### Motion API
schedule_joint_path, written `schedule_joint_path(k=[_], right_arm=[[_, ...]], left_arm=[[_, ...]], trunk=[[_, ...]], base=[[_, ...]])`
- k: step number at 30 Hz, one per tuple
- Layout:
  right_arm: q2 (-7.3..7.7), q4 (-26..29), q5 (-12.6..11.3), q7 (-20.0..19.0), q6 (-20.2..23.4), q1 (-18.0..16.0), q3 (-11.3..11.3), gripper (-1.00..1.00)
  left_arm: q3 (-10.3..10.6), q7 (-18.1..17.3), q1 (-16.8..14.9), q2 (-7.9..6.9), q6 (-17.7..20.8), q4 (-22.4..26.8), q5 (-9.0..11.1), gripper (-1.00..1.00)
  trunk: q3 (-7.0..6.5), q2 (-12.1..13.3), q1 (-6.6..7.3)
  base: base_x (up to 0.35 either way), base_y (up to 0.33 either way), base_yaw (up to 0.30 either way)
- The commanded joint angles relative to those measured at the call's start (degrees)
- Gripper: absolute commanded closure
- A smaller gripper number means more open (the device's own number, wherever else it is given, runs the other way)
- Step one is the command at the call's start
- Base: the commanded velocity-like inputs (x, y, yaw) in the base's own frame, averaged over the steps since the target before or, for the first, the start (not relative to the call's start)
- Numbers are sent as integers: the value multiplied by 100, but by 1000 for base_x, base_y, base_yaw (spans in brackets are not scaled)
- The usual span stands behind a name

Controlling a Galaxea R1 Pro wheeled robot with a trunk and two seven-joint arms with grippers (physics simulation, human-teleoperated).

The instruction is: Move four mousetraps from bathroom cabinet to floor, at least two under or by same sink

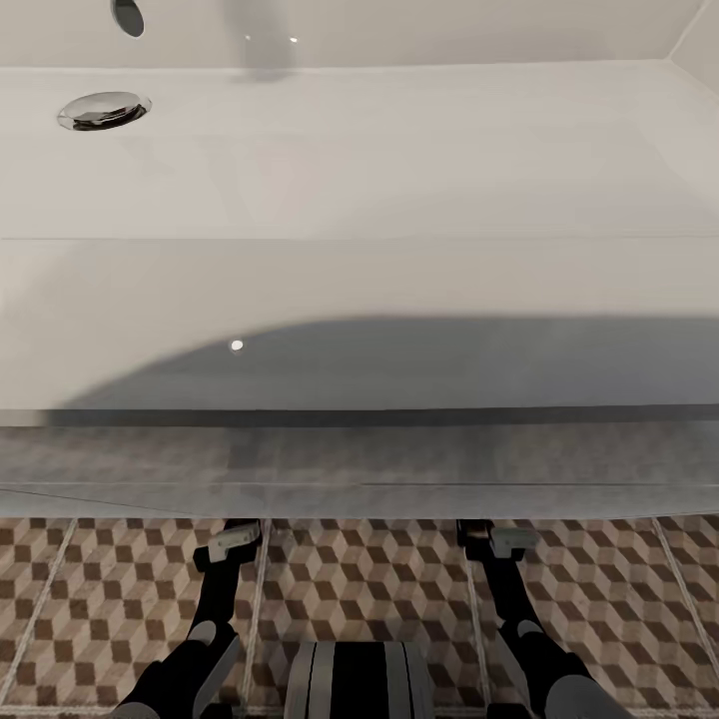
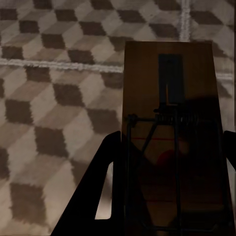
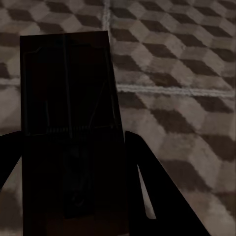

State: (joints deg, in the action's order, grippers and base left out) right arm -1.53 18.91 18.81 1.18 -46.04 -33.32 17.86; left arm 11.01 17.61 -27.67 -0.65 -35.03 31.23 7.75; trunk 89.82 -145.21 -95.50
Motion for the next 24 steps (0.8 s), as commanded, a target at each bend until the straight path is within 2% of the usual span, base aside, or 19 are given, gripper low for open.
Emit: schedule_joint_path(k=[1, 15, 21, 24], right_arm=[[-5, -2, 44, -7, -18, -11, 42, 100], [-5, -10, 10, 12, -29, -113, 70, 100], [-5, -10, -349, 14, -21, -114, 70, 100], [-5, -10, -410, 11, -19, -115, 66, 100]], left_arm=[[47, 40, -6, -6, -21, 16, 51, 100], [112, 32, -10, 40, -55, 82, 50, 100], [112, 32, -5, 47, -82, 117, 51, 100], [117, 32, -8, 45, -78, 121, 51, 100]], trunk=[[3, -1, 1], [3, -1, 1], [3, -1, 1], [3, -1, 1]], base=[[0, 0, 0], [0, 0, 0], [0, 0, 0], [0, 0, 0]])
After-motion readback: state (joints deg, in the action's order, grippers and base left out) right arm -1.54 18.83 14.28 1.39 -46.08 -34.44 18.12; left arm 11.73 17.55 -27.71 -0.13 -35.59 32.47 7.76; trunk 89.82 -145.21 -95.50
